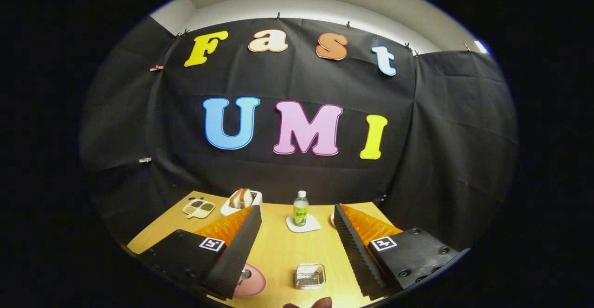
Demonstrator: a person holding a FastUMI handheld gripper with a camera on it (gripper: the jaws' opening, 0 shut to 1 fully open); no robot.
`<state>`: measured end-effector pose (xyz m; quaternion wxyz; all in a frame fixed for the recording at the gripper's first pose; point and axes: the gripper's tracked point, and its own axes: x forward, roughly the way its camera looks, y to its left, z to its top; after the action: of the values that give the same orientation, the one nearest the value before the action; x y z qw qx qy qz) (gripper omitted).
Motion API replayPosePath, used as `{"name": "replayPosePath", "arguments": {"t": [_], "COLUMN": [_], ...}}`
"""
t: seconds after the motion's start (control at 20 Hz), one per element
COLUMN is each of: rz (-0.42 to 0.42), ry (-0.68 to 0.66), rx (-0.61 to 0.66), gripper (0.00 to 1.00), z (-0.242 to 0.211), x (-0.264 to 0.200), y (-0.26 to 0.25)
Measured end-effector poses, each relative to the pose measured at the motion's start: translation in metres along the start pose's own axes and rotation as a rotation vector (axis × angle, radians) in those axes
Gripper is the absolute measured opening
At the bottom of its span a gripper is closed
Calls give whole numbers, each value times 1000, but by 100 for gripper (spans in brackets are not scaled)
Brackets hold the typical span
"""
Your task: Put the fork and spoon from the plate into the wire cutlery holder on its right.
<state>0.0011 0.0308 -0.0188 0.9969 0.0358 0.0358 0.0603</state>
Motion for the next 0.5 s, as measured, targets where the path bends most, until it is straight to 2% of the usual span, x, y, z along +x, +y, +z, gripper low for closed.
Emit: {"name": "replayPosePath", "arguments": {"t": [0.15,0.35,0.5], "rz": [92,217,252], "ry": [92,284,399], "rx": [35,98,102], "gripper": [98,98,97], "z": [-18,-62,-99], "x": [2,0,-1], "y": [26,63,79]}}
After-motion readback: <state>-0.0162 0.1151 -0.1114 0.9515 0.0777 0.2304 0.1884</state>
